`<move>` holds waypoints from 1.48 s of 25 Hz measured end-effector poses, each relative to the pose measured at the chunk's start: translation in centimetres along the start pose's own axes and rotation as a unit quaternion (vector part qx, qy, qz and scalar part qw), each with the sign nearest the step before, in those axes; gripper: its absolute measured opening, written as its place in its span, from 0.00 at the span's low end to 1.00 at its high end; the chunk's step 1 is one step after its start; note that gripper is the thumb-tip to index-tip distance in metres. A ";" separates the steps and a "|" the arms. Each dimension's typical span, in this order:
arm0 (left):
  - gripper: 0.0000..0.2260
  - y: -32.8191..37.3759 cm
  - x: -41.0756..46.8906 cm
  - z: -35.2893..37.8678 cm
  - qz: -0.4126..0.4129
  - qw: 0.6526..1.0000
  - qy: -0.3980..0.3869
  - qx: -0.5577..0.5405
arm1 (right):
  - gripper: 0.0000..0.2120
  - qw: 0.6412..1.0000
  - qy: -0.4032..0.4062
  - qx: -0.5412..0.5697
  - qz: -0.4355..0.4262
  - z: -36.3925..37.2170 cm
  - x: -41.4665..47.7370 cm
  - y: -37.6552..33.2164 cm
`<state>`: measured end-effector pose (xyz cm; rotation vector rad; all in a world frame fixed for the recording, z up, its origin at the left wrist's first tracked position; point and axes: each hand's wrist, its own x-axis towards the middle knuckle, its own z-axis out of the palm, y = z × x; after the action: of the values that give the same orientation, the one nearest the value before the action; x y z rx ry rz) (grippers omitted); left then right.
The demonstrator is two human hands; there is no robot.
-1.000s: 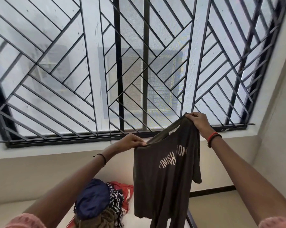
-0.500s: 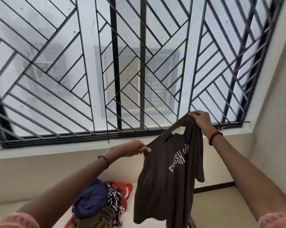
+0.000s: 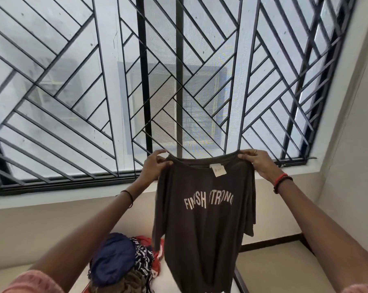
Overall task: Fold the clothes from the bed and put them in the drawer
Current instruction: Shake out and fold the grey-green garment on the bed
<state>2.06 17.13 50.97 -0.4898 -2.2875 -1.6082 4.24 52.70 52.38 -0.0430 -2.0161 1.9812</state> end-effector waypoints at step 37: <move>0.03 0.8 2.3 3.9 -0.133 0.972 -0.124 -0.147 | 0.08 0.994 0.053 -0.091 0.010 14.8 -1.2 2.5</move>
<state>0.20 21.33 51.32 -0.4914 -2.3836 -2.1449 1.34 38.18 49.76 -0.2064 -2.1281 1.7613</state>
